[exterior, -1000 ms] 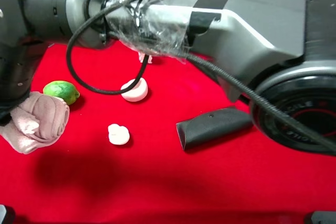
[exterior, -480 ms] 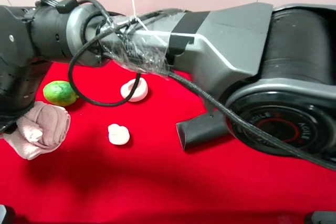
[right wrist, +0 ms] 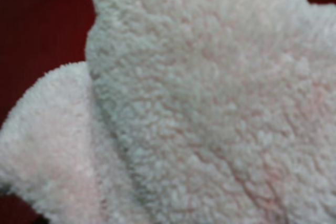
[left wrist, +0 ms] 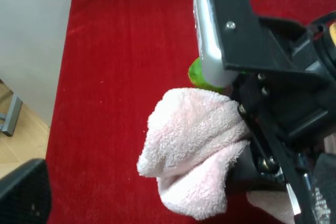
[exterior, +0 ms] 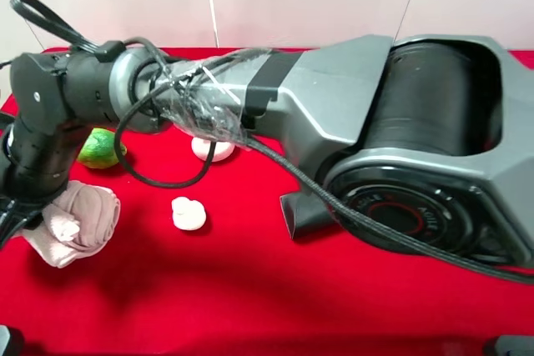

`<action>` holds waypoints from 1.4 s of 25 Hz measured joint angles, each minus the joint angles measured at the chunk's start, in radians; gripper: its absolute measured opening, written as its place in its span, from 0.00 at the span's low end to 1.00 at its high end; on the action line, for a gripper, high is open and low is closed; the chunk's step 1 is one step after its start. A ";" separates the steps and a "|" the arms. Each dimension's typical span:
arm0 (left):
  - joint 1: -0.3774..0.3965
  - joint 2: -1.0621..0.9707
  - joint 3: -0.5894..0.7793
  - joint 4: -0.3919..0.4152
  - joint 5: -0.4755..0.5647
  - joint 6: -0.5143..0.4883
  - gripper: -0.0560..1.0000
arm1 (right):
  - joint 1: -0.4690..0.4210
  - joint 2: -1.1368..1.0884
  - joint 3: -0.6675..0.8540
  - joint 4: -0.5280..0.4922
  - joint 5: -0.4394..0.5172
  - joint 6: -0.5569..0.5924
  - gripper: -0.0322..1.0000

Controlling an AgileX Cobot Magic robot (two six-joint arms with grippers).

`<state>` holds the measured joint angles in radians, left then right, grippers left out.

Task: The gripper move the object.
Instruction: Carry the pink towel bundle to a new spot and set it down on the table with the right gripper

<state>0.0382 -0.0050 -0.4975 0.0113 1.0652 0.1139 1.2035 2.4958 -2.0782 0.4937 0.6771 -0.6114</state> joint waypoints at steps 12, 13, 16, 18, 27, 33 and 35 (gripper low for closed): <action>0.000 0.000 0.000 0.000 0.000 0.000 0.98 | 0.000 0.012 0.000 0.007 -0.025 -0.002 0.42; 0.000 0.000 0.000 0.000 0.000 0.000 0.98 | 0.000 0.012 0.000 0.007 -0.025 -0.002 0.42; 0.000 0.000 0.000 0.000 0.000 0.000 0.98 | 0.000 0.012 0.000 0.007 -0.030 -0.006 0.42; 0.000 0.000 0.000 0.000 0.000 0.000 0.98 | 0.000 0.015 0.000 0.008 -0.036 -0.006 0.42; 0.000 0.000 0.000 0.000 0.000 0.000 0.98 | 0.000 0.046 0.000 0.008 -0.044 -0.006 0.42; 0.000 0.000 0.000 0.000 0.000 0.000 0.98 | 0.000 0.065 0.000 0.010 -0.048 -0.006 0.42; 0.000 0.000 0.000 0.000 0.000 0.000 0.98 | 0.000 0.074 0.000 0.010 -0.047 -0.006 0.42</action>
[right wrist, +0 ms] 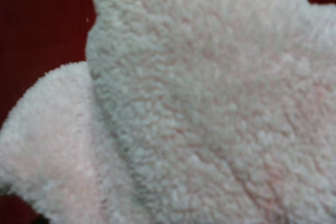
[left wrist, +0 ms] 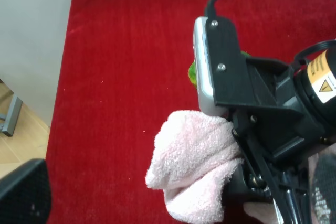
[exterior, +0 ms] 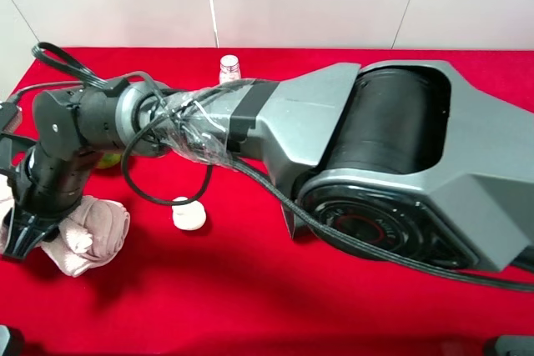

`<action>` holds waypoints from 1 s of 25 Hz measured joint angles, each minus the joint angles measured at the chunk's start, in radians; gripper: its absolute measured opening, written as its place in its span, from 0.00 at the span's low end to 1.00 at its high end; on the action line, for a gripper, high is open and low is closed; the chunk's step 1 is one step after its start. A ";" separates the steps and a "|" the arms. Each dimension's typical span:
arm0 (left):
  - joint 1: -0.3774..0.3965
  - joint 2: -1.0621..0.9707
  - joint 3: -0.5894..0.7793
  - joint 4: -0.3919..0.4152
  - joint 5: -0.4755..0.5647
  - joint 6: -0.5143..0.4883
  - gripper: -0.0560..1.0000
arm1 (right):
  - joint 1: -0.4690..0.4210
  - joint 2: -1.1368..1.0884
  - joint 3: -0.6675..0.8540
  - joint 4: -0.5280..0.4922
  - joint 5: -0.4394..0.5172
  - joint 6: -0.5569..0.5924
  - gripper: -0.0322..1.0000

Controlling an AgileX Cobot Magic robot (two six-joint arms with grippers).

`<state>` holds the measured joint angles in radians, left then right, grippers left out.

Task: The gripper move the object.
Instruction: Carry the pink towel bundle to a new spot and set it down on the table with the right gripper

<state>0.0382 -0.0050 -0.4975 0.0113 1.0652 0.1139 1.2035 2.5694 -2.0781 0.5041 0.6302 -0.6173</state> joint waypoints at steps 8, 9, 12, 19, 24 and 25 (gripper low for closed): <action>0.000 0.000 0.000 0.000 0.000 0.000 0.98 | 0.000 0.005 0.000 0.005 -0.001 0.000 0.42; 0.000 0.000 0.000 0.000 0.000 0.000 0.98 | 0.000 0.005 0.000 0.006 -0.002 0.000 0.42; 0.000 0.000 0.000 0.000 0.000 0.000 0.98 | 0.000 0.005 0.000 0.009 -0.005 0.000 0.42; 0.000 0.000 0.000 0.000 0.000 0.000 0.98 | -0.002 0.005 0.000 0.011 0.005 0.000 0.42; 0.000 0.000 0.000 0.000 0.000 0.000 0.98 | -0.006 0.005 0.000 0.012 0.019 0.000 0.43; 0.000 0.000 0.000 0.000 0.000 0.000 0.98 | -0.006 0.005 0.000 0.012 0.022 0.000 0.44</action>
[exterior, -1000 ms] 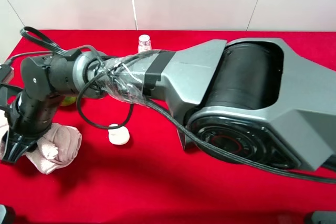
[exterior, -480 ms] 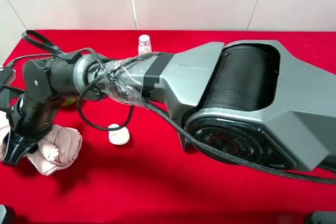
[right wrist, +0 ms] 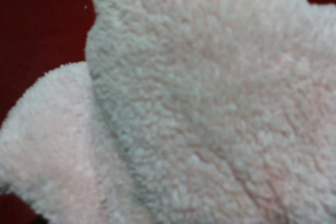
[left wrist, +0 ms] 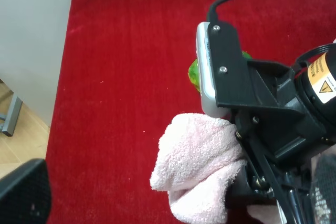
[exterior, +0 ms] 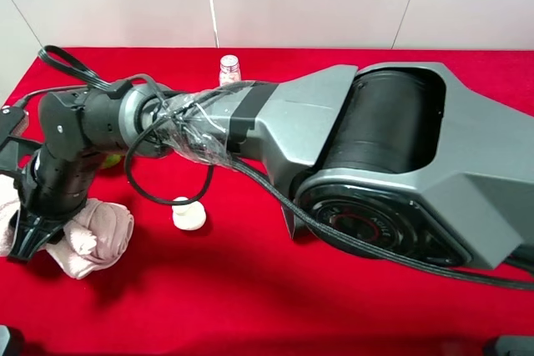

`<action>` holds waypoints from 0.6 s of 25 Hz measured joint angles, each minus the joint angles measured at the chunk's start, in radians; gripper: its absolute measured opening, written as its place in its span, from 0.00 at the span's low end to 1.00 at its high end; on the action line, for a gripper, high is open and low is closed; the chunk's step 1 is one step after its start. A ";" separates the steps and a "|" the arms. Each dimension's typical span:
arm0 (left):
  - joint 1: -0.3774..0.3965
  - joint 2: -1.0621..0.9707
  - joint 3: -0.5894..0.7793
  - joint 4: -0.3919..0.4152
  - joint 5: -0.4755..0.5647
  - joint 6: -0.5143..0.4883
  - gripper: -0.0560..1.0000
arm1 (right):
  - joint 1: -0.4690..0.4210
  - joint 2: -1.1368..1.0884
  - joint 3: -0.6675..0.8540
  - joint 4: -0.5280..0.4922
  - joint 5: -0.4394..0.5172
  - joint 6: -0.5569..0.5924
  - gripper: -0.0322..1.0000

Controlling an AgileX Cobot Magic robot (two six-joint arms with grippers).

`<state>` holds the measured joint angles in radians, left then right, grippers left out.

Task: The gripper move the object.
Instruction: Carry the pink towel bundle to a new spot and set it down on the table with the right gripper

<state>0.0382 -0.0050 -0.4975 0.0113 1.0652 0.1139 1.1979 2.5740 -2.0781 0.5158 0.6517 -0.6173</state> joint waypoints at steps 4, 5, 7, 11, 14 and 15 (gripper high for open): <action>0.000 0.000 0.000 0.000 0.000 0.000 0.98 | 0.000 0.000 0.000 0.000 0.000 0.000 0.53; 0.000 0.000 0.000 0.000 0.000 0.000 0.98 | 0.000 0.000 0.000 0.000 0.000 0.000 0.57; 0.000 0.000 0.000 0.000 0.000 0.000 0.98 | 0.000 0.000 0.000 0.000 0.000 0.000 0.64; 0.000 0.000 0.000 0.000 0.000 0.000 0.98 | 0.000 0.000 0.000 0.000 0.002 0.000 0.69; 0.000 0.000 0.000 0.000 0.000 0.000 0.98 | 0.000 0.000 0.000 0.000 0.009 0.000 0.70; 0.000 0.000 0.000 0.000 0.000 0.000 0.98 | 0.000 0.000 0.000 0.000 0.016 0.000 0.70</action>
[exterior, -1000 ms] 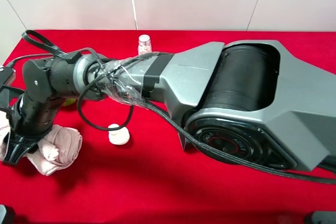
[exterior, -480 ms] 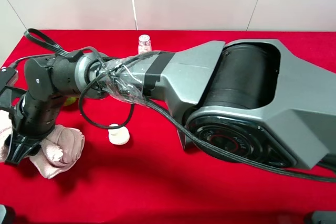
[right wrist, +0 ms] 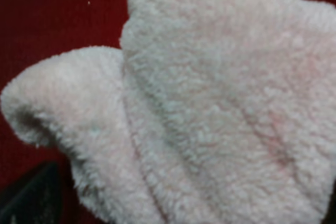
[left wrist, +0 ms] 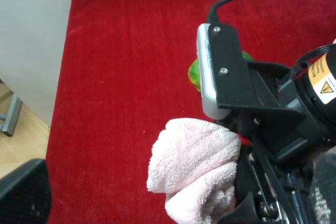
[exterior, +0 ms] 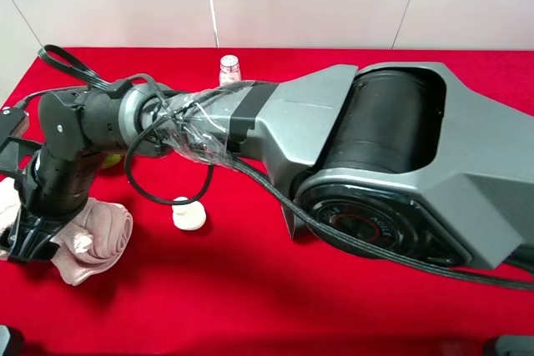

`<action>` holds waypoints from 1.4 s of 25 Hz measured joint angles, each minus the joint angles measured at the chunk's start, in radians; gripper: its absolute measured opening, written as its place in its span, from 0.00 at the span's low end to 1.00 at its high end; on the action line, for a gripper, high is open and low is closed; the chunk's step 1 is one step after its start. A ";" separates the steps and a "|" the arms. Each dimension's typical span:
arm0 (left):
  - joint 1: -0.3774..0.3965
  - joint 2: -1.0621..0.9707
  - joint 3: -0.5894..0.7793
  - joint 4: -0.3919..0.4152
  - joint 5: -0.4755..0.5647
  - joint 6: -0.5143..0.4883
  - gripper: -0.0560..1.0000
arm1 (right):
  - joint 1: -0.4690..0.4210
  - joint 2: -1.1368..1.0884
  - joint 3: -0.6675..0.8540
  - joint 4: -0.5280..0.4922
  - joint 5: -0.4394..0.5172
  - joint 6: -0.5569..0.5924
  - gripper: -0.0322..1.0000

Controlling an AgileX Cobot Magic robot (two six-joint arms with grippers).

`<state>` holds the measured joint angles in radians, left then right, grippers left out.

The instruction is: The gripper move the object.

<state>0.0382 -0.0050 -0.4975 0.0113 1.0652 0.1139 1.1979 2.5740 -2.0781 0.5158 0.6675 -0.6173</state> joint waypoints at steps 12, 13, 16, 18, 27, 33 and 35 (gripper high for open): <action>0.000 0.000 0.000 0.000 0.000 0.000 0.98 | -0.016 -0.100 -0.009 -0.106 0.082 0.022 0.70; 0.000 0.000 0.000 0.000 0.000 0.000 0.98 | -0.023 -0.112 -0.010 -0.126 0.103 0.025 0.70; 0.000 0.000 0.000 0.000 0.000 0.000 0.98 | -0.045 -0.140 -0.011 -0.199 0.188 0.058 0.70; 0.000 0.000 0.000 0.000 0.000 0.000 0.98 | -0.060 -0.155 -0.012 -0.259 0.255 0.097 0.70; 0.000 0.000 0.000 0.000 0.000 0.000 0.98 | -0.149 -0.227 -0.012 -0.462 0.502 0.184 0.70; 0.000 0.000 0.000 0.000 0.000 0.000 0.98 | -0.206 -0.258 -0.012 -0.566 0.550 0.185 0.70; 0.000 0.000 0.000 0.000 0.000 0.000 0.98 | -0.220 -0.269 -0.012 -0.567 0.555 0.185 0.70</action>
<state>0.0382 -0.0050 -0.4975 0.0113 1.0652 0.1139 0.9781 2.3053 -2.0899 -0.0516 1.2221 -0.4327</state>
